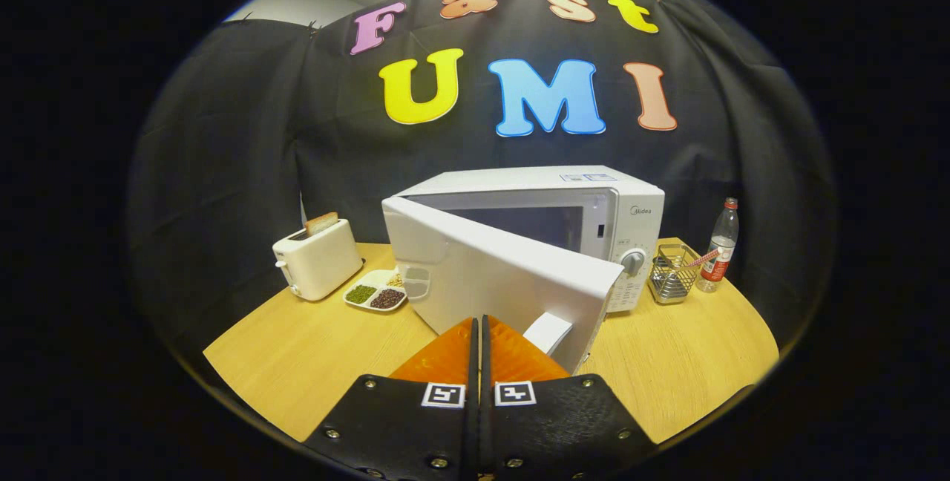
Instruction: Open the microwave, put the food inside, and close the microwave door.
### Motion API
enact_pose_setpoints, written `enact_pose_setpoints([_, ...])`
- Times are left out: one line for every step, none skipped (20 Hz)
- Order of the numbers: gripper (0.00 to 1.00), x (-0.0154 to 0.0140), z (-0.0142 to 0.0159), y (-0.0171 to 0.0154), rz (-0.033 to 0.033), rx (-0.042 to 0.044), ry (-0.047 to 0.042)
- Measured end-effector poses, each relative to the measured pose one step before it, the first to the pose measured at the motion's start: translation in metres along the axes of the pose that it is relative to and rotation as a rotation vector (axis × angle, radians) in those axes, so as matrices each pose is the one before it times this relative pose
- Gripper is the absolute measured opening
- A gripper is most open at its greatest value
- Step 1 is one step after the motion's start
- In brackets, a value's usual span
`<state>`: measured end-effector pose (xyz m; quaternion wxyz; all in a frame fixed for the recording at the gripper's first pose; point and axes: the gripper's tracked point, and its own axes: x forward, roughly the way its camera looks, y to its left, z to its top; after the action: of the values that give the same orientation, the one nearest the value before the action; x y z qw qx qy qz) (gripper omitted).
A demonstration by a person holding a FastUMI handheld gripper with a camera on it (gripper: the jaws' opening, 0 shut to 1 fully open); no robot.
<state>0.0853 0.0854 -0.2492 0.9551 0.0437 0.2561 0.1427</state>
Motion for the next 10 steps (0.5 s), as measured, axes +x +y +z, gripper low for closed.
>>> enact_pose_setpoints([0.0,0.00332,0.00124,-0.00545,-0.00391,0.00178,0.00044])
enact_pose_setpoints([0.0,0.00235,0.001,-0.00547,-0.00273,0.00043,0.00011])
enact_pose_setpoints([0.0,0.00322,0.00176,-0.00465,-0.00338,0.00022,-0.00101])
enact_pose_setpoints([0.0,0.00374,0.0019,-0.00626,-0.00587,0.0027,-0.00113])
enact_pose_setpoints([0.0,0.00455,0.00242,-0.00514,-0.00464,0.00459,-0.00256])
enact_pose_setpoints([0.0,0.00344,0.00242,-0.00456,-0.00584,0.00583,-0.00156])
enact_pose_setpoints([0.0,0.00399,0.00207,-0.00464,-0.00485,0.0042,-0.00213])
enact_pose_setpoints([0.0,0.00493,0.00282,-0.0046,-0.00508,0.00404,-0.00192])
enact_pose_setpoints([0.0,0.00539,0.00235,-0.00421,-0.00428,0.00303,-0.00164])
enact_pose_setpoints([0.0,0.00448,0.0028,-0.00469,-0.00355,0.00221,-0.00203])
